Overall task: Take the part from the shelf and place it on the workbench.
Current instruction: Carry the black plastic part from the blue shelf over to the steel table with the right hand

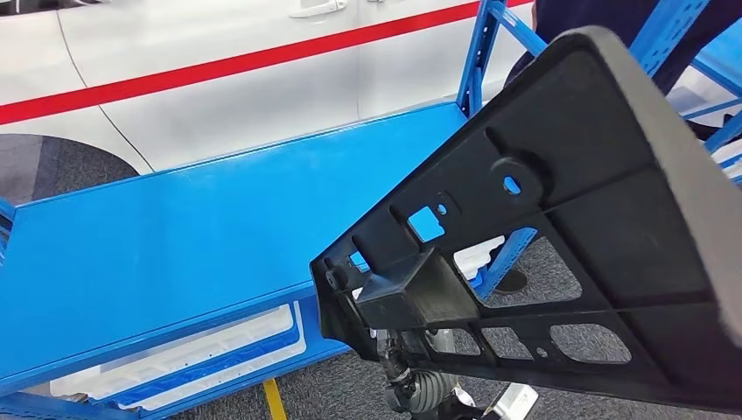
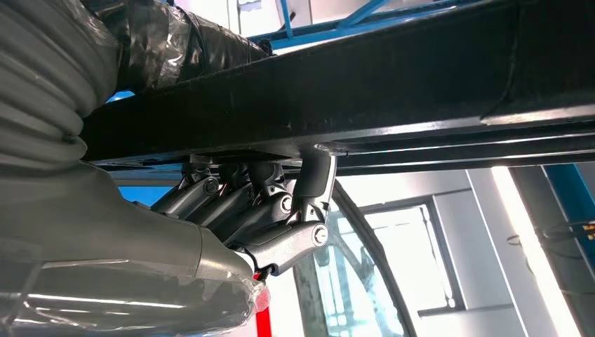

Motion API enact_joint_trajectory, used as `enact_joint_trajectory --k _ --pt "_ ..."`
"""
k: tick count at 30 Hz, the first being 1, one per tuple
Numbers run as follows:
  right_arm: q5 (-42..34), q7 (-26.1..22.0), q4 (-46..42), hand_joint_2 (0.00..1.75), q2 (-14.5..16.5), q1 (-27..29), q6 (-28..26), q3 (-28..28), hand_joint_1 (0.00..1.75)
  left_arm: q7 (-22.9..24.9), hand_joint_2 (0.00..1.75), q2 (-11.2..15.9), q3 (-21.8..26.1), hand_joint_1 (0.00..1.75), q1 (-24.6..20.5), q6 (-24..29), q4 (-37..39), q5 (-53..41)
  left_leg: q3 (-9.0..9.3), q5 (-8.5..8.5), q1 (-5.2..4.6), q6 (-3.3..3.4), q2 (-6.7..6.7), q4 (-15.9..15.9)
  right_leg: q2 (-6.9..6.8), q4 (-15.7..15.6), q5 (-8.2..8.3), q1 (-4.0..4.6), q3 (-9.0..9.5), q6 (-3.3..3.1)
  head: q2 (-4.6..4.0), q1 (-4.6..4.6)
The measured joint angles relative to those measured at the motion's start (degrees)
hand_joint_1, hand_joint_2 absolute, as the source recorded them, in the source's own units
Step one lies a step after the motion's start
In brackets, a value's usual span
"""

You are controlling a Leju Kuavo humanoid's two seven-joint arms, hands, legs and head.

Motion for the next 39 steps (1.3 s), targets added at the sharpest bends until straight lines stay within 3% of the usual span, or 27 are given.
enact_joint_trajectory --k 2,4,5,6,8,9,10,12,13,14,16,17,19,20,21,23,24,25,26,27,29,31,32,34,36,39 --pt "-0.25 0.00 0.00 1.75 -0.02 -0.04 0.31 -0.01 1.75 -0.01 0.00 0.00 0.01 0.00 0.01 -0.04 0.00 -0.11 2.34 -0.93 -0.10 0.36 -1.93 -4.15 1.14 0.13 1.09 -0.02 -0.72 0.73 0.00 0.01" --pt "-0.51 0.00 0.01 1.75 -0.05 -0.01 0.51 -0.08 1.75 -0.02 0.00 -0.07 0.02 0.00 -0.04 -0.08 0.01 -0.22 1.83 -0.32 -0.09 0.84 -0.42 -4.52 2.10 -0.11 2.06 0.00 -1.12 1.56 0.00 0.01" --pt "-0.60 0.00 0.01 1.75 -0.07 0.00 0.56 -0.13 1.75 -0.02 0.00 -0.12 0.02 0.00 -0.09 -0.09 0.01 -0.25 1.41 0.21 0.01 1.27 0.51 -4.60 1.43 0.28 1.45 0.06 -1.53 1.84 0.00 0.08" --pt "-0.64 0.00 0.02 1.75 -0.09 0.00 0.57 -0.16 1.75 -0.02 0.00 -0.16 0.03 0.00 -0.09 -0.10 0.01 -0.26 0.83 0.82 0.09 1.77 1.59 -4.75 0.10 1.64 -0.29 0.11 -2.16 2.08 0.00 0.12" --pt "-0.68 -0.01 0.03 1.75 -0.15 -0.02 0.65 -0.18 1.75 -0.01 0.00 -0.15 0.07 0.00 0.03 -0.10 0.00 -0.28 -0.57 1.89 -0.03 2.49 3.60 -4.77 -3.17 7.50 -6.12 -0.10 -3.87 2.52 0.00 0.21" --pt "-0.72 -0.01 0.05 1.75 -0.17 -0.02 0.79 -0.18 1.75 -0.01 0.00 -0.11 0.08 0.00 0.08 -0.09 0.00 -0.29 -1.31 2.42 -0.17 2.62 4.68 -4.69 -3.93 11.20 -8.36 -0.30 -4.60 2.84 0.00 0.18" --pt "-0.75 -0.01 0.08 1.75 -0.20 -0.01 0.99 -0.18 1.75 -0.01 0.00 -0.07 0.10 0.00 0.08 -0.09 0.00 -0.32 -2.10 2.97 -0.28 2.63 5.71 -4.58 -4.24 14.25 -9.08 -0.47 -4.89 3.14 0.00 0.19" --pt "-0.79 -0.01 0.13 1.75 -0.21 0.00 1.49 -0.18 1.75 0.00 0.00 -0.03 0.13 0.00 -0.09 -0.13 0.00 -0.44 -3.76 3.95 -0.41 2.49 7.57 -4.13 -4.53 15.87 -6.59 -0.66 -3.31 3.51 0.00 0.19" --pt "-0.75 -0.01 0.15 1.75 -0.21 0.00 1.67 -0.18 1.75 0.01 0.00 -0.03 0.14 0.00 -0.21 -0.16 0.00 -0.52 -4.56 4.34 -0.45 2.37 8.30 -3.83 -4.98 13.92 -4.86 -0.68 -1.10 3.50 0.00 0.20" --pt "-0.70 -0.01 0.15 1.75 -0.21 -0.02 1.79 -0.18 1.75 0.01 0.00 -0.03 0.14 0.00 -0.33 -0.20 0.00 -0.64 -5.20 4.66 -0.51 2.19 8.89 -3.51 -6.10 10.27 -4.18 -0.57 2.16 3.31 0.00 0.19" --pt "-0.62 -0.01 0.14 1.75 -0.21 -0.06 1.97 -0.15 1.75 0.01 0.00 -0.07 0.15 0.00 -0.42 -0.24 0.00 -0.81 -5.86 5.27 -0.65 1.62 9.92 -3.03 -8.41 1.71 -5.56 -0.04 8.40 2.50 0.00 0.19" --pt "-0.61 -0.01 0.14 1.75 -0.21 -0.07 2.04 -0.14 1.75 0.01 0.00 -0.08 0.16 0.00 -0.48 -0.26 0.00 -0.87 -6.01 5.67 -0.66 1.28 10.45 -2.95 -9.00 -1.13 -6.51 0.28 10.06 1.99 0.00 0.18" --pt "-0.60 -0.01 0.16 1.75 -0.21 0.02 2.12 -0.12 1.75 0.01 0.00 -0.09 0.17 0.00 -0.55 -0.30 0.00 -0.89 -6.39 6.41 -0.55 0.55 11.40 -2.97 -8.20 -2.86 -6.36 0.44 9.77 0.90 0.00 0.20" --pt "-0.61 -0.01 0.17 1.75 -0.21 0.05 2.14 -0.12 1.75 0.01 0.00 -0.07 0.19 0.00 -0.57 -0.31 0.00 -0.89 -6.76 5.87 -0.42 0.17 10.71 -2.65 -7.60 -3.06 -5.67 0.37 9.11 0.32 0.00 0.20" --pt "-0.62 -0.01 0.19 1.75 -0.21 0.08 2.15 -0.12 1.75 0.02 0.00 -0.06 0.21 0.00 -0.51 -0.31 0.00 -0.89 -7.25 4.29 -0.31 -0.14 9.28 -1.54 -7.01 -3.25 -4.89 0.23 8.37 -0.26 0.00 0.20" --pt "-0.64 -0.01 0.26 1.75 -0.21 0.09 2.18 -0.12 1.75 0.05 0.00 -0.06 0.26 0.00 -0.27 -0.35 0.00 -0.89 -8.62 -1.13 -0.13 -0.54 5.58 3.47 -5.74 -3.35 -3.42 0.16 6.71 -1.04 0.00 0.18" --pt "-0.64 -0.01 0.31 1.75 -0.21 0.09 2.20 -0.11 1.75 0.08 0.00 -0.06 0.27 0.00 -0.14 -0.37 0.00 -0.89 -9.26 -3.52 -0.12 -0.60 4.59 6.85 -5.05 -3.25 -2.77 0.24 5.81 -1.23 0.00 0.17" --pt "-0.64 -0.01 0.38 1.75 -0.21 0.10 2.22 -0.11 1.75 0.11 0.00 -0.06 0.29 0.00 -0.05 -0.39 0.00 -0.89 -9.57 -4.67 -0.12 -0.64 4.18 9.72 -4.32 -3.09 -2.16 0.32 4.89 -1.28 0.00 0.17" --pt "-0.64 -0.01 0.46 1.75 -0.21 0.10 2.24 -0.11 1.75 0.13 0.00 -0.04 0.34 0.00 -0.02 -0.39 0.00 -0.89 -9.31 -4.44 -0.12 -0.63 4.00 11.30 -3.58 -2.86 -1.55 0.40 3.96 -1.26 0.00 0.17" --pt "-0.64 -0.01 0.53 1.75 -0.21 0.11 2.26 -0.11 1.75 0.14 0.00 -0.02 0.40 0.00 -0.04 -0.38 0.00 -0.88 -8.21 -3.10 -0.12 -0.56 3.88 11.06 -2.85 -2.55 -0.98 0.42 3.02 -1.16 0.00 0.16" --pt "-0.66 -0.01 0.63 1.75 -0.21 0.10 2.27 -0.11 1.75 0.14 0.00 0.03 0.57 0.00 -0.11 -0.38 0.00 -0.87 -3.69 -0.08 -0.04 -0.28 2.58 5.44 -1.44 -1.73 -0.08 0.34 1.28 -0.77 0.00 0.16" --pt "-0.68 -0.01 0.64 1.75 -0.21 0.06 2.28 -0.11 1.75 0.14 0.00 0.04 0.70 0.00 -0.10 -0.42 0.00 -0.85 0.96 -0.10 0.04 0.01 0.10 -1.80 -0.23 -0.71 0.55 0.40 -0.13 -0.21 0.00 0.17" --pt "-0.70 -0.01 0.64 1.75 -0.21 0.06 2.28 -0.12 1.75 0.13 0.00 0.03 0.77 0.00 -0.10 -0.46 0.00 -0.80 2.09 -0.76 0.00 0.15 -0.66 -3.86 0.32 -0.39 0.93 0.47 -0.59 0.13 0.00 0.19" --pt "-0.76 -0.01 0.66 1.75 -0.22 0.11 2.29 -0.14 1.75 0.10 0.00 -0.02 0.90 0.00 -0.12 -0.54 0.00 -0.66 2.26 -1.04 -0.05 0.65 0.04 -4.94 1.36 -0.27 1.76 0.51 -1.11 0.85 0.00 0.19" --pt "-0.81 0.00 0.68 1.75 -0.25 0.13 2.32 -0.19 1.75 0.07 0.00 -0.13 1.05 0.00 -0.13 -0.61 0.00 -0.50 1.95 -0.31 0.08 1.52 1.66 -5.14 0.06 1.02 0.88 0.51 -1.87 1.40 0.00 0.21" --pt "-1.06 0.00 0.88 1.75 -0.28 0.12 2.40 -0.21 1.75 0.10 0.00 -0.10 1.23 0.00 0.08 -0.68 0.00 -0.33 0.96 0.55 -0.06 2.34 4.30 -5.20 -3.65 10.46 -5.40 0.23 -5.39 2.15 0.00 0.25"
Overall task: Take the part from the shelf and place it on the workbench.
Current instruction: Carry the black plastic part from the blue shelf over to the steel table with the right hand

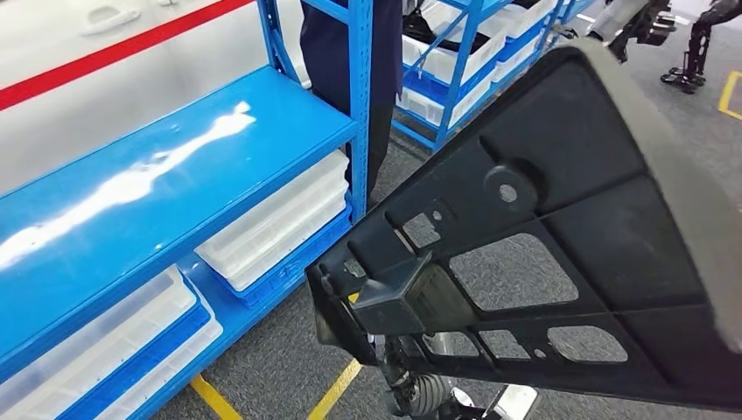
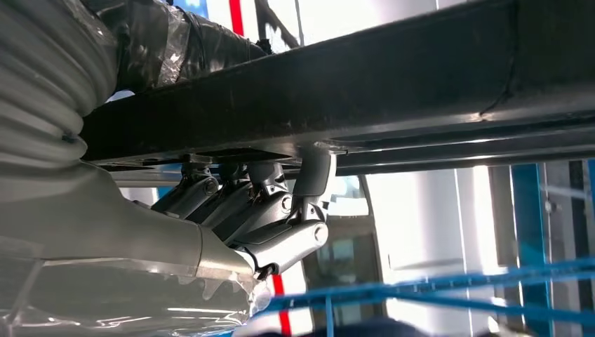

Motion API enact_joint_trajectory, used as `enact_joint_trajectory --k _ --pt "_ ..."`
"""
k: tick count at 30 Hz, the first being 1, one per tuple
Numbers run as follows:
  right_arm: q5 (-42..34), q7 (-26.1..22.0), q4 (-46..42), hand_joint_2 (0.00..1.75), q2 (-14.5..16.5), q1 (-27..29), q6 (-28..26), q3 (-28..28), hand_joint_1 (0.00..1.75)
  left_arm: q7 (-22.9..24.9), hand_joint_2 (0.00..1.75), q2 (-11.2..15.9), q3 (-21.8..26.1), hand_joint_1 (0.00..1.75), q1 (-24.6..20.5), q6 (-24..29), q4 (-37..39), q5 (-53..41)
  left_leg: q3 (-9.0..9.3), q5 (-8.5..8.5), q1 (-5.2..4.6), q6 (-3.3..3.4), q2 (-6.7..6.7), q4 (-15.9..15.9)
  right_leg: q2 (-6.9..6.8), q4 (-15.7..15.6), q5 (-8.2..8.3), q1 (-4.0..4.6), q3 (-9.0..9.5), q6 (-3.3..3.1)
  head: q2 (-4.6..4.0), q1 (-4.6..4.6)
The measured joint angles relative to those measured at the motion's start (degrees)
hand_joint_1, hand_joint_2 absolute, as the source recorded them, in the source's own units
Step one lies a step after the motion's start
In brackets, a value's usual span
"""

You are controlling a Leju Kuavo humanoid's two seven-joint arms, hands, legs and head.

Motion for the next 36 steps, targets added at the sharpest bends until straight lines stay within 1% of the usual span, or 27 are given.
enact_joint_trajectory --k 1,2,3,5,7,8,10,11,13,14,15,16,17,18,20,22,24,26,27,28,30,31,32,33,34,35,36 --pt "-0.20 -0.01 0.12 1.75 -0.02 0.00 -0.02 -0.02 1.75 0.04 0.00 0.04 0.05 0.00 0.08 -0.01 0.00 0.05 -0.35 0.18 -0.08 -0.01 0.90 0.06 -0.40 3.30 -1.63 -0.19 -1.01 0.24 0.00 -0.01" --pt "-0.43 -0.01 0.26 1.75 -0.04 0.02 -0.06 -0.04 1.75 0.08 0.00 0.08 0.11 0.00 0.12 -0.01 0.00 0.09 -0.65 0.34 -0.13 -0.09 1.73 0.12 -0.62 4.86 -2.19 -0.32 -1.13 0.41 0.00 -0.01" --pt "-0.62 -0.01 0.39 1.75 -0.06 0.04 -0.10 -0.06 1.75 0.13 0.00 0.09 0.17 0.00 0.11 -0.02 0.00 0.13 -0.87 0.43 -0.13 -0.18 2.54 0.20 -0.86 4.31 -1.77 -0.42 -0.09 0.50 0.00 0.01" --pt "-0.79 -0.01 0.52 1.75 -0.08 0.06 -0.19 -0.09 1.75 0.19 0.00 0.06 0.28 0.00 0.00 -0.06 0.00 0.23 -0.94 0.47 -0.13 -0.39 3.94 0.33 -2.22 -2.82 0.77 -0.41 5.00 0.30 0.00 0.01" --pt "-0.90 0.00 0.57 1.75 -0.08 0.10 -0.43 -0.13 1.75 0.23 0.00 0.01 0.35 0.00 -0.09 -0.09 0.00 0.33 -0.90 0.42 -0.35 -0.89 4.96 0.46 -4.24 -9.64 2.20 0.15 9.12 -0.49 0.00 -0.02" --pt "-0.98 0.00 0.60 1.75 -0.08 0.17 -0.63 -0.18 1.75 0.24 0.00 -0.01 0.37 0.00 -0.16 -0.09 0.00 0.36 -0.83 0.43 -0.46 -1.19 5.40 0.50 -4.77 -11.05 2.23 0.45 9.74 -0.93 0.00 -0.02" --pt "-1.16 -0.01 0.69 1.75 -0.08 0.45 -1.11 -0.39 1.75 0.27 0.00 -0.03 0.41 0.00 -0.37 -0.09 0.00 0.37 -0.72 0.50 -0.55 -1.86 6.26 0.44 -4.04 -11.37 2.37 0.74 9.43 -1.69 0.00 -0.03" --pt "-1.27 -0.01 0.74 1.75 -0.08 0.67 -1.29 -0.54 1.75 0.29 0.00 -0.03 0.43 0.00 -0.49 -0.09 0.00 0.38 -0.77 0.20 -0.45 -2.18 5.95 0.64 -3.56 -11.62 2.56 0.65 9.36 -2.07 0.00 -0.03" --pt "-1.47 -0.01 0.79 1.75 -0.08 0.98 -1.50 -0.78 1.75 0.33 0.00 -0.04 0.50 0.00 -0.52 -0.09 0.00 0.39 -2.02 -1.95 -0.22 -2.66 3.32 3.37 -2.52 -12.17 3.04 0.31 9.25 -2.93 0.00 -0.04" --pt "-1.52 -0.01 0.84 1.75 -0.08 1.07 -1.55 -0.85 1.75 0.34 0.00 -0.04 0.57 0.00 -0.43 -0.11 0.00 0.39 -3.52 -3.85 -0.08 -2.81 1.53 6.56 -1.95 -12.30 3.23 0.20 9.16 -3.27 0.00 -0.04" --pt "-1.55 -0.01 0.90 1.75 -0.08 1.10 -1.58 -0.90 1.75 0.36 0.00 -0.04 0.67 0.00 -0.30 -0.14 0.00 0.39 -5.40 -5.70 -0.06 -2.89 0.40 10.50 -1.30 -12.28 3.33 0.22 8.97 -3.48 0.00 -0.04" --pt "-1.57 -0.01 1.00 1.75 -0.08 1.16 -1.63 -0.94 1.75 0.39 0.00 -0.05 0.79 0.00 -0.15 -0.16 0.00 0.40 -7.17 -6.97 -0.04 -2.97 -0.08 14.16 -0.56 -12.17 3.39 0.26 8.80 -3.57 0.00 -0.03" --pt "-1.58 -0.01 1.12 1.75 -0.08 1.23 -1.72 -0.99 1.75 0.43 0.00 -0.05 0.92 0.00 -0.02 -0.18 0.00 0.40 -8.35 -7.28 -0.02 -3.05 -0.26 16.47 0.25 -12.01 3.42 0.30 8.67 -3.60 0.00 -0.03" --pt "-1.58 -0.01 1.24 1.75 -0.08 1.31 -1.84 -1.05 1.75 0.48 0.00 -0.05 1.06 0.00 0.07 -0.19 0.00 0.40 -8.59 -6.42 0.00 -3.09 -0.31 16.65 1.10 -11.77 3.41 0.30 8.56 -3.59 0.00 -0.03" --pt "-1.48 -0.01 1.40 1.75 -0.08 1.42 -2.21 -1.15 1.75 0.52 0.00 -0.04 1.26 0.00 0.09 -0.20 0.00 0.37 -6.35 -2.29 0.17 -3.08 -1.06 11.00 2.75 -11.09 3.29 0.21 8.34 -3.41 0.00 -0.04" --pt "-1.25 0.00 1.50 1.75 -0.08 1.47 -2.72 -1.20 1.75 0.51 0.00 -0.05 1.40 0.00 0.05 -0.21 0.00 0.29 -3.87 0.17 0.47 -2.91 -3.72 4.85 4.16 -10.23 3.12 0.23 7.80 -2.93 0.00 -0.03" --pt "-0.89 0.00 1.57 1.75 -0.08 1.63 -3.31 -1.28 1.75 0.51 0.00 -0.07 1.51 0.00 -0.02 -0.24 0.00 0.21 -3.35 0.12 0.44 -2.48 -5.25 3.12 5.38 -9.80 3.27 0.23 7.12 -2.19 0.00 -0.02" --pt "-0.62 -0.01 1.63 1.75 -0.08 1.89 -3.77 -1.44 1.75 0.54 0.00 -0.14 1.60 0.00 -0.12 -0.25 0.00 0.17 -3.24 0.52 0.35 -1.70 -4.07 2.72 6.44 -9.83 3.62 0.04 6.67 -1.41 0.00 -0.02" --pt "-0.61 -0.01 1.66 1.75 -0.08 2.02 -3.97 -1.55 1.75 0.56 0.00 -0.18 1.64 0.00 -0.15 -0.26 0.00 0.16 -3.14 0.79 0.39 -1.24 -3.36 2.45 5.87 -9.37 3.32 0.04 6.35 -1.11 0.00 0.01" --pt "-0.64 0.00 1.69 1.75 -0.08 2.13 -4.13 -1.66 1.75 0.56 0.00 -0.22 1.69 0.00 -0.14 -0.26 0.00 0.15 -3.06 1.06 0.47 -0.84 -2.57 2.16 4.56 -7.87 2.32 0.10 5.60 -0.86 0.00 0.08" --pt "-0.72 0.00 1.78 1.75 -0.08 2.28 -4.37 -1.85 1.75 0.56 0.00 -0.25 1.80 0.00 -0.01 -0.27 0.00 0.15 -3.13 1.31 0.38 -0.41 -1.05 1.90 1.09 -1.81 -1.21 0.17 2.84 -0.45 0.00 0.24" --pt "-0.75 0.00 1.85 1.75 -0.08 2.33 -4.40 -1.92 1.75 0.57 0.00 -0.23 1.86 0.00 0.07 -0.27 0.00 0.15 -3.18 1.32 0.27 -0.36 -0.23 1.89 0.13 1.81 -2.85 0.07 1.17 -0.25 0.00 0.28" --pt "-0.76 -0.01 1.94 1.75 -0.08 2.42 -4.43 -1.98 1.75 0.59 0.00 -0.21 1.93 0.00 0.14 -0.27 0.00 0.15 -3.20 1.28 0.19 -0.36 0.58 1.90 -0.33 4.40 -3.66 -0.04 0.01 -0.11 0.00 0.29" --pt "-0.77 -0.01 2.04 1.75 -0.08 2.52 -4.44 -2.07 1.75 0.60 0.00 -0.20 2.00 0.00 0.14 -0.27 0.00 0.15 -3.17 1.22 0.13 -0.38 1.37 1.91 -0.61 5.18 -3.45 -0.12 -0.29 -0.05 0.00 0.28" --pt "-0.78 -0.01 2.10 1.75 -0.08 2.63 -4.44 -2.15 1.75 0.61 0.00 -0.19 2.07 0.00 0.09 -0.27 0.00 0.15 -3.08 1.12 0.09 -0.41 2.10 1.91 -0.86 3.65 -2.19 -0.17 0.61 -0.11 0.00 0.29" --pt "-0.78 -0.01 2.14 1.75 -0.08 2.71 -4.44 -2.23 1.75 0.62 0.00 -0.22 2.13 0.00 0.02 -0.27 0.00 0.15 -2.91 0.98 0.07 -0.49 2.75 1.91 -1.42 0.15 -0.28 -0.13 2.54 -0.31 0.00 0.29" --pt "-0.78 -0.01 2.15 1.75 -0.08 2.76 -4.44 -2.28 1.75 0.62 0.00 -0.26 2.18 0.00 -0.04 -0.28 0.00 0.15 -2.73 0.83 0.04 -0.61 3.32 1.90 -2.77 -4.01 1.25 0.11 4.79 -0.66 0.00 0.28"
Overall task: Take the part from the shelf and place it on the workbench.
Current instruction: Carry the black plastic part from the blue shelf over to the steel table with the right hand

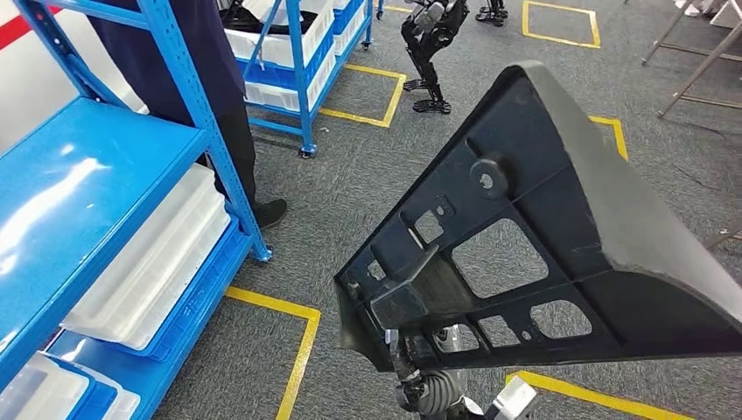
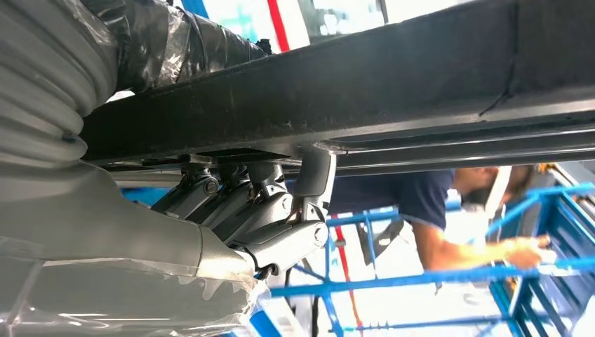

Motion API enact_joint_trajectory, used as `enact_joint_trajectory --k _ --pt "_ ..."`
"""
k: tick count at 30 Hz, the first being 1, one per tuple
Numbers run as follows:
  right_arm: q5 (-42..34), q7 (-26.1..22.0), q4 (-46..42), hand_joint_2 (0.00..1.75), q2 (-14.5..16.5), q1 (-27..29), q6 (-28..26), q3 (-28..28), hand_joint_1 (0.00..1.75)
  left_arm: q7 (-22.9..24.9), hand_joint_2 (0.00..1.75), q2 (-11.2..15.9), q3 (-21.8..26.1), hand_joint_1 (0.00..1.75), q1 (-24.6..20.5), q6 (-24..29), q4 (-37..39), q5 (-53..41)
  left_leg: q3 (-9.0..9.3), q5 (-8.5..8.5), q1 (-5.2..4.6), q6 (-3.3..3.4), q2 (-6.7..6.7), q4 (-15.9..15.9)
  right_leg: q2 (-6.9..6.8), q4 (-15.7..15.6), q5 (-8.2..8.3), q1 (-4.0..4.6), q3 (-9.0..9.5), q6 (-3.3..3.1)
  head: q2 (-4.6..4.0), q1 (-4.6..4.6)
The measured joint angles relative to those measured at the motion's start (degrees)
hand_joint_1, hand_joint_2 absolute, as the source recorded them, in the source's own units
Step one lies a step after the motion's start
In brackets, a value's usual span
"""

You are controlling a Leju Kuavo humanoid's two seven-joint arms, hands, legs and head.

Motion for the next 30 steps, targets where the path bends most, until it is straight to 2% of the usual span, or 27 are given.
enact_joint_trajectory --k 1,2,3,5,6,8,9,10,11,12,13,14,16,17,18,19,20,21,22,23,25,26,27,28,29,30 --pt "0.00 0.01 0.00 1.75 0.00 0.03 0.00 -0.03 1.75 0.00 0.00 -0.05 0.04 0.00 -0.04 -0.01 0.00 -0.01 0.16 -0.17 -0.09 -0.21 0.50 0.02 -1.26 -3.52 1.09 0.39 1.85 -0.41 0.00 0.00" --pt "0.00 0.01 0.00 1.75 0.00 0.06 0.00 -0.04 1.75 0.00 0.00 -0.09 0.08 0.00 -0.07 -0.01 0.00 -0.01 0.28 -0.32 -0.17 -0.45 0.97 0.01 -2.19 -5.74 1.53 0.79 2.91 -0.78 0.00 -0.01" --pt "0.00 0.01 0.00 1.75 0.00 0.09 0.00 -0.05 1.75 0.00 0.00 -0.11 0.12 0.00 -0.11 -0.01 0.00 -0.01 0.38 -0.42 -0.24 -0.69 1.46 -0.05 -2.65 -6.57 1.42 1.15 3.19 -1.05 0.00 -0.02" --pt "-0.01 0.00 -0.01 1.75 0.00 0.19 0.00 -0.10 1.75 0.00 0.00 -0.15 0.18 0.00 -0.20 -0.01 0.00 -0.01 0.67 -0.61 -0.32 -1.21 2.58 -0.32 -1.38 -6.96 1.64 1.21 3.17 -1.51 0.00 -0.03" --pt "-0.02 0.00 -0.01 1.75 0.02 0.26 -0.01 -0.12 1.75 0.00 0.00 -0.16 0.21 0.00 -0.24 -0.02 0.00 -0.01 0.76 -1.03 -0.26 -1.46 2.20 -0.09 -0.73 -7.37 1.82 1.03 3.37 -1.83 0.00 -0.03" --pt "-0.02 0.00 0.00 1.75 0.05 0.34 -0.01 -0.14 1.75 -0.01 0.00 -0.17 0.31 0.00 -0.21 -0.05 0.00 -0.01 -0.43 -3.43 -0.14 -1.79 -0.26 3.21 0.54 -8.13 2.21 0.58 3.82 -2.51 0.00 -0.06" --pt "-0.02 0.00 0.02 1.75 0.07 0.37 -0.01 -0.14 1.75 -0.02 0.00 -0.17 0.37 0.00 -0.17 -0.08 0.00 -0.01 -1.84 -5.21 -0.02 -1.86 -1.94 6.50 1.15 -8.21 2.25 0.55 3.85 -2.71 0.00 -0.06" --pt "-0.02 0.00 0.03 1.75 0.08 0.36 0.00 -0.14 1.75 -0.02 0.00 -0.18 0.42 0.00 -0.10 -0.10 0.00 -0.01 -3.65 -6.90 0.00 -1.92 -2.88 10.25 1.79 -8.12 2.23 0.56 3.80 -2.85 0.00 -0.07" --pt "-0.02 0.00 0.05 1.75 0.08 0.36 0.00 -0.13 1.75 0.01 0.00 -0.19 0.46 0.00 -0.04 -0.12 0.00 0.00 -5.28 -7.89 0.02 -2.02 -3.32 13.41 2.56 -7.97 2.20 0.58 3.72 -2.95 0.00 -0.06" --pt "-0.02 0.00 0.07 1.75 0.09 0.37 0.00 -0.13 1.75 0.03 0.00 -0.18 0.49 0.00 0.03 -0.12 0.00 0.00 -6.24 -7.80 0.03 -2.11 -3.51 14.96 3.39 -7.75 2.13 0.59 3.66 -2.98 0.00 -0.06" --pt "-0.02 0.00 0.08 1.75 0.09 0.38 0.00 -0.13 1.75 0.05 0.00 -0.17 0.51 0.00 0.09 -0.12 0.00 0.00 -6.28 -6.56 0.06 -2.19 -3.63 14.45 4.27 -7.47 2.04 0.56 3.60 -2.95 0.00 -0.06" --pt "-0.02 0.00 0.09 1.75 0.09 0.38 0.00 -0.13 1.75 0.07 0.00 -0.15 0.54 0.00 0.11 -0.12 0.00 0.00 -5.37 -4.42 0.13 -2.25 -3.87 11.89 5.18 -7.11 1.90 0.47 3.55 -2.82 0.00 -0.07" --pt "-0.02 0.00 0.11 1.75 0.09 0.36 0.00 -0.14 1.75 0.07 0.00 -0.11 0.56 0.00 0.10 -0.16 0.00 -0.01 -2.67 -1.03 0.35 -2.32 -5.98 5.18 6.69 -6.13 1.48 0.34 3.21 -2.29 0.00 -0.07" --pt "-0.02 0.01 0.13 1.75 0.09 0.36 -0.01 -0.15 1.75 0.03 0.00 -0.11 0.57 0.00 0.06 -0.22 0.00 -0.04 -1.84 -0.38 0.43 -2.22 -7.11 3.07 7.30 -5.69 1.35 0.31 2.91 -1.96 0.00 -0.06" --pt "-0.01 0.01 0.14 1.75 0.08 0.38 -0.02 -0.17 1.75 0.00 0.00 -0.11 0.58 0.00 0.02 -0.28 0.00 -0.08 -1.53 -0.45 0.41 -2.07 -7.92 2.19 7.85 -5.41 1.33 0.29 2.58 -1.63 0.00 -0.05" --pt "-0.01 0.01 0.15 1.75 0.08 0.40 -0.04 -0.21 1.75 -0.03 0.00 -0.12 0.58 0.00 -0.08 -0.35 0.00 -0.12 -1.50 -0.56 0.27 -1.80 -8.01 2.04 8.40 -5.32 1.45 0.26 2.30 -1.30 0.00 -0.06" --pt "0.00 0.01 0.15 1.75 0.07 0.45 -0.09 -0.27 1.75 -0.07 0.00 -0.14 0.58 0.00 -0.17 -0.40 0.00 -0.17 -1.49 -0.41 0.27 -1.39 -7.40 1.98 9.03 -5.40 1.65 0.19 2.10 -0.99 0.00 -0.05" --pt "0.01 0.00 0.16 1.75 0.07 0.52 -0.19 -0.35 1.75 -0.07 0.00 -0.16 0.59 0.00 -0.24 -0.44 -0.01 -0.21 -1.38 -0.22 0.28 -1.00 -6.73 1.76 9.08 -5.29 1.63 0.16 1.92 -0.73 0.00 -0.05" --pt "0.03 0.00 0.17 1.75 0.07 0.58 -0.32 -0.43 1.75 -0.07 0.00 -0.16 0.60 0.00 -0.26 -0.49 -0.01 -0.26 -1.27 0.02 0.35 -0.58 -6.06 1.48 8.16 -4.55 1.14 0.20 1.49 -0.47 0.00 0.00" --pt "0.07 0.00 0.20 1.75 0.07 0.62 -0.49 -0.49 1.75 -0.08 0.00 -0.16 0.60 0.00 -0.22 -0.52 -0.02 -0.30 -1.24 0.21 0.41 -0.26 -5.35 1.20 6.69 -2.74 0.04 0.25 0.60 -0.24 0.00 0.03" --pt "0.25 0.01 0.35 1.75 0.07 0.66 -0.86 -0.54 1.75 -0.09 0.00 -0.12 0.62 0.00 -0.08 -0.56 -0.02 -0.41 -1.22 0.31 0.21 0.01 -3.97 1.02 3.27 3.69 -3.31 0.21 -2.47 0.19 0.00 0.09" --pt "0.34 0.01 0.47 1.75 0.07 0.67 -1.02 -0.56 1.75 -0.08 0.00 -0.10 0.63 0.00 -0.01 -0.58 -0.02 -0.50 -1.24 0.26 0.07 0.05 -3.20 1.03 2.52 6.99 -4.58 0.12 -4.08 0.33 0.00 0.08" --pt "0.41 0.02 0.60 1.75 0.07 0.70 -1.14 -0.57 1.75 -0.08 0.00 -0.08 0.64 0.00 0.03 -0.63 -0.02 -0.59 -1.22 0.18 -0.04 0.08 -2.44 1.05 2.17 9.00 -5.00 0.07 -5.08 0.36 0.00 0.09" --pt "0.46 0.02 0.70 1.75 0.07 0.73 -1.25 -0.59 1.75 -0.07 0.00 -0.07 0.64 0.00 0.02 -0.69 -0.02 -0.67 -1.14 0.06 -0.12 0.11 -1.69 1.05 1.99 8.94 -4.33 0.07 -5.04 0.27 0.00 0.09" --pt "0.52 0.02 0.77 1.75 0.07 0.74 -1.34 -0.60 1.75 -0.07 0.00 -0.07 0.65 0.00 -0.02 -0.76 -0.02 -0.73 -0.99 -0.07 -0.19 0.10 -0.98 1.04 1.74 6.62 -2.73 0.15 -3.82 0.06 0.00 0.09" --pt "0.58 0.01 0.80 1.75 0.07 0.75 -1.43 -0.61 1.75 -0.07 0.00 -0.08 0.65 0.00 -0.08 -0.84 -0.02 -0.75 -0.77 -0.23 -0.23 0.07 -0.35 1.02 0.97 2.74 -0.79 0.37 -1.76 -0.31 0.00 0.10"
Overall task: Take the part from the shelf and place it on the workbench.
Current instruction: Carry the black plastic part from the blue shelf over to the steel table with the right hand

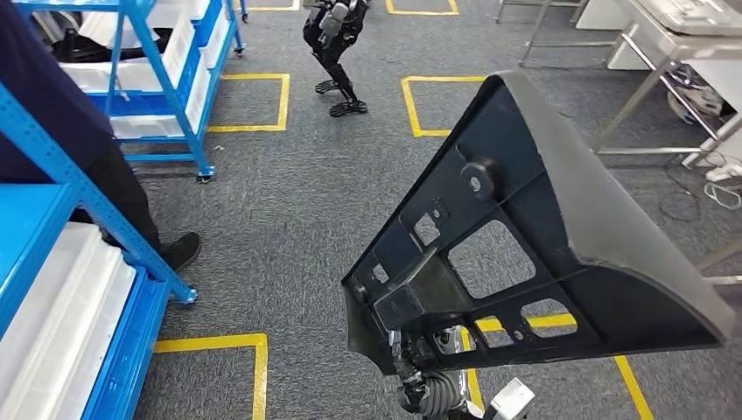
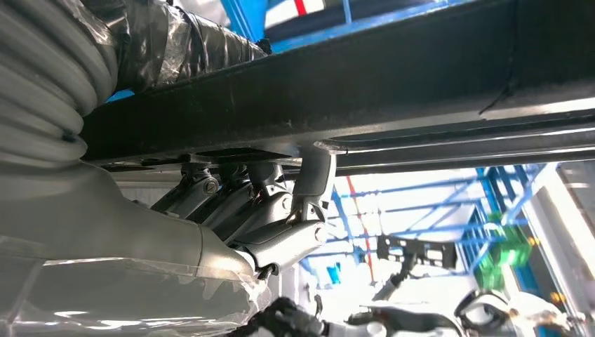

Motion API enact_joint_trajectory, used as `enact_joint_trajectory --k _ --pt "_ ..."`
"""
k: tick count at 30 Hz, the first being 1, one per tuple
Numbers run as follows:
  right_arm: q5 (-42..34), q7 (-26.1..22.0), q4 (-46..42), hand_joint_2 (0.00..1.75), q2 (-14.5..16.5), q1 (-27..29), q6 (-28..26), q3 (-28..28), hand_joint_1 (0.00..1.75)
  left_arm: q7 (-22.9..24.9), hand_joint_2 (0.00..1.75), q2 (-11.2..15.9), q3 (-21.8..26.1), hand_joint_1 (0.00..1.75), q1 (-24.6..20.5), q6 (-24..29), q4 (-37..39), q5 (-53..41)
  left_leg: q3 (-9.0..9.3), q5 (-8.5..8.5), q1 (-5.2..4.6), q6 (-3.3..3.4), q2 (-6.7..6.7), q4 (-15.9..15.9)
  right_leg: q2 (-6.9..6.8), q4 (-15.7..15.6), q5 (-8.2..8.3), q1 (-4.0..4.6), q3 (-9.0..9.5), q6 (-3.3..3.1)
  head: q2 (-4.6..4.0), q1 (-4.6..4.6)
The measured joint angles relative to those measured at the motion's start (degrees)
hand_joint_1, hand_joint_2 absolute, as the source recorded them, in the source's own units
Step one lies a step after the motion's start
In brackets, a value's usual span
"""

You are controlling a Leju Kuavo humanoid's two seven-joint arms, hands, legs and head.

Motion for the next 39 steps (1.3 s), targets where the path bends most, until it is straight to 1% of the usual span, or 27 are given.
enact_joint_trajectory --k 2,3,4,6,7,9,10,12,13,14,15,16,17,19,21,22,23,25,27,28,29,30,32,34,36,37,39 --pt "0.13 -0.01 0.01 1.75 0.00 -0.01 -0.14 -0.01 1.75 -0.01 0.00 -0.04 0.00 0.00 -0.05 -0.09 0.00 -0.06 0.45 -0.30 -0.14 -0.20 1.08 -0.17 -2.80 -6.87 2.17 0.93 3.65 -0.93 0.00 0.01" --pt "0.20 -0.01 0.01 1.75 0.00 -0.01 -0.21 -0.01 1.75 -0.02 0.00 -0.06 0.00 0.00 -0.07 -0.11 0.00 -0.09 0.63 -0.40 -0.21 -0.38 1.59 -0.28 -3.77 -8.49 2.35 1.38 4.41 -1.30 0.00 0.00" --pt "0.27 -0.01 0.01 1.75 0.00 0.01 -0.30 -0.01 1.75 -0.01 0.00 -0.08 0.00 0.00 -0.08 -0.12 0.00 -0.13 0.79 -0.45 -0.28 -0.59 2.16 -0.46 -4.02 -8.88 2.16 1.70 4.51 -1.54 0.00 -0.01" --pt "0.39 -0.01 -0.02 1.75 0.02 0.13 -0.49 -0.02 1.75 0.00 0.00 -0.09 0.00 0.00 -0.17 -0.13 0.00 -0.29 1.31 -0.78 -0.26 -1.10 3.03 -0.77 -2.63 -9.54 2.48 1.57 4.65 -1.92 0.00 -0.01" --pt "0.45 -0.01 -0.04 1.75 0.04 0.20 -0.57 -0.03 1.75 0.00 0.00 -0.08 0.00 0.00 -0.20 -0.14 0.00 -0.40 1.41 -1.37 -0.24 -1.35 2.33 -0.30 -1.93 -10.03 2.68 1.34 4.95 -2.20 0.00 -0.01" --pt "0.55 0.00 -0.08 1.75 0.09 0.28 -0.64 -0.06 1.75 -0.01 0.00 -0.06 0.01 0.00 -0.22 -0.18 0.00 -0.57 0.00 -4.01 -0.17 -1.71 -0.69 3.93 -0.63 -10.85 3.09 0.85 5.54 -2.78 0.00 -0.04" --pt "0.58 0.01 -0.07 1.75 0.09 0.27 -0.65 -0.07 1.75 -0.01 0.00 -0.05 0.02 0.00 -0.18 -0.21 0.00 -0.59 -1.63 -5.72 -0.16 -1.79 -2.18 7.67 0.05 -10.90 3.13 0.86 5.61 -2.96 0.00 -0.05" --pt "0.60 0.01 -0.04 1.75 0.09 0.26 -0.67 -0.07 1.75 0.01 0.00 -0.06 0.02 0.00 0.02 -0.27 0.00 -0.61 -4.98 -7.70 -0.02 -1.99 -3.18 14.11 1.62 -10.67 3.04 0.84 5.59 -3.10 0.00 -0.05" --pt "0.60 0.02 -0.03 1.75 0.09 0.27 -0.69 -0.07 1.75 0.02 0.00 -0.03 0.02 0.00 0.14 -0.27 0.00 -0.64 -5.69 -7.09 0.08 -2.10 -3.28 14.81 2.58 -10.46 2.96 0.78 5.61 -3.08 0.00 -0.06" --pt "0.60 0.02 -0.02 1.75 0.09 0.28 -0.73 -0.07 1.75 0.02 0.00 0.02 0.02 0.00 0.21 -0.27 0.00 -0.69 -5.46 -5.37 0.19 -2.22 -3.42 13.37 3.56 -10.18 2.83 0.67 5.64 -2.98 0.00 -0.06" --pt "0.60 0.02 -0.02 1.75 0.09 0.29 -0.80 -0.07 1.75 0.02 0.00 0.07 0.02 0.00 0.23 -0.26 0.00 -0.79 -4.43 -2.98 0.34 -2.33 -3.83 10.16 4.48 -9.80 2.63 0.51 5.64 -2.76 0.00 -0.07" --pt "0.61 0.02 -0.02 1.75 0.09 0.30 -0.94 -0.07 1.75 -0.01 0.00 0.12 0.02 0.00 0.22 -0.25 0.00 -0.99 -3.16 -1.14 0.50 -2.42 -4.94 6.73 5.27 -9.35 2.39 0.37 5.54 -2.46 0.00 -0.07" --pt "0.66 0.03 -0.03 1.75 0.09 0.30 -1.16 -0.08 1.75 -0.17 0.00 0.11 0.02 0.00 0.18 -0.21 0.00 -1.33 -2.13 0.00 0.63 -2.40 -6.16 3.76 5.94 -8.75 2.14 0.30 5.28 -2.12 0.00 -0.04" --pt "0.77 0.05 -0.11 1.75 0.11 0.46 -1.71 -0.22 1.75 -0.79 0.00 -0.07 -0.03 0.00 0.11 -0.10 0.00 -2.25 -1.35 0.16 0.58 -1.99 -7.73 1.41 7.05 -8.13 1.99 0.19 4.68 -1.38 0.00 -0.04" --pt "0.83 0.06 -0.28 1.75 0.12 0.84 -2.13 -0.50 1.75 -1.30 0.00 -0.36 -0.11 0.00 -0.04 0.03 0.00 -2.92 -1.18 0.37 0.46 -1.20 -6.79 1.02 7.93 -8.14 2.22 0.06 4.26 -0.73 0.00 -0.06" --pt "0.84 0.05 -0.39 1.75 0.13 1.06 -2.26 -0.66 1.75 -1.39 0.00 -0.49 -0.14 0.00 -0.07 0.09 -0.01 -3.06 -1.07 0.56 0.50 -0.81 -6.12 0.83 7.24 -7.80 2.00 0.12 4.01 -0.44 0.00 -0.04" --pt "0.84 0.04 -0.48 1.75 0.13 1.23 -2.34 -0.78 1.75 -1.44 0.00 -0.58 -0.15 0.00 -0.05 0.15 -0.02 -3.13 -0.99 0.74 0.57 -0.48 -5.43 0.61 5.84 -6.63 1.21 0.18 3.41 -0.18 0.00 -0.04" --pt "0.84 0.04 -0.59 1.75 0.13 1.40 -2.43 -0.94 1.75 -1.52 0.00 -0.69 -0.15 0.00 0.15 0.24 -0.04 -3.18 -1.00 0.88 0.54 -0.12 -4.01 0.35 2.36 -0.88 -2.09 0.21 0.66 0.36 0.00 -0.01" --pt "0.84 0.05 -0.61 1.75 0.13 1.51 -2.44 -0.99 1.75 -1.55 0.00 -0.72 -0.15 0.00 0.33 0.27 -0.03 -3.18 -1.03 0.76 0.44 -0.04 -2.47 0.33 1.24 5.75 -4.68 -0.06 -2.66 0.74 0.00 0.00" --pt "0.85 0.06 -0.61 1.75 0.13 1.59 -2.44 -1.04 1.75 -1.55 0.00 -0.72 -0.15 0.00 0.37 0.28 -0.03 -3.19 -0.98 0.66 0.43 -0.03 -1.72 0.33 1.14 6.86 -4.52 -0.16 -3.25 0.79 0.00 -0.01" --pt "0.91 0.07 -0.61 1.75 0.13 1.68 -2.44 -1.09 1.75 -1.55 0.00 -0.73 -0.16 0.00 0.35 0.27 -0.03 -3.25 -0.85 0.51 0.42 -0.06 -0.99 0.33 1.00 5.72 -3.27 -0.21 -2.70 0.73 0.00 -0.01" --pt "1.06 0.07 -0.64 1.75 0.13 1.75 -2.44 -1.13 1.75 -1.55 0.00 -0.74 -0.16 0.00 0.30 0.25 -0.02 -3.34 -0.64 0.34 0.42 -0.10 -0.34 0.32 0.61 2.52 -1.29 -0.18 -1.07 0.55 0.00 -0.01" --pt "1.54 0.09 -0.74 1.75 0.18 1.80 -2.48 -1.16 1.75 -1.56 0.00 -0.81 -0.17 0.00 0.22 0.15 -0.03 -3.54 -0.14 -0.07 0.31 -0.34 0.78 0.26 -1.63 -5.22 1.73 0.41 2.89 -0.11 0.00 -0.01" --pt "1.94 0.14 -0.83 1.75 0.30 1.82 -2.55 -1.16 1.75 -1.46 0.00 -0.89 -0.17 0.00 0.15 -0.01 -0.04 -3.60 0.25 -0.35 0.16 -0.79 1.72 0.06 -3.08 -8.66 2.21 1.15 4.54 -0.79 0.00 -0.01" --pt "2.19 0.27 -0.89 1.75 0.38 1.84 -2.63 -1.17 1.75 -1.15 0.00 -0.92 -0.15 0.00 -0.07 -0.17 -0.04 -3.56 0.75 -0.57 0.04 -1.34 2.88 -0.34 -2.05 -9.18 2.26 1.27 4.75 -1.30 0.00 -0.03" --pt "2.30 0.37 -0.94 1.75 0.42 1.90 -2.67 -1.19 1.75 -0.99 0.00 -0.91 -0.14 0.00 -0.21 -0.24 -0.04 -3.55 1.02 -0.90 0.07 -1.60 2.64 -0.20 -1.39 -9.71 2.42 1.10 5.11 -1.60 0.00 -0.03" --pt "2.50 0.55 -1.10 1.75 0.52 1.89 -2.68 -1.21 1.75 -0.88 0.00 -0.86 -0.11 0.00 -0.26 -0.31 -0.04 -3.52 0.18 -2.90 0.11 -1.94 0.29 2.74 -0.16 -10.78 2.77 0.62 5.94 -2.24 0.00 -0.06"
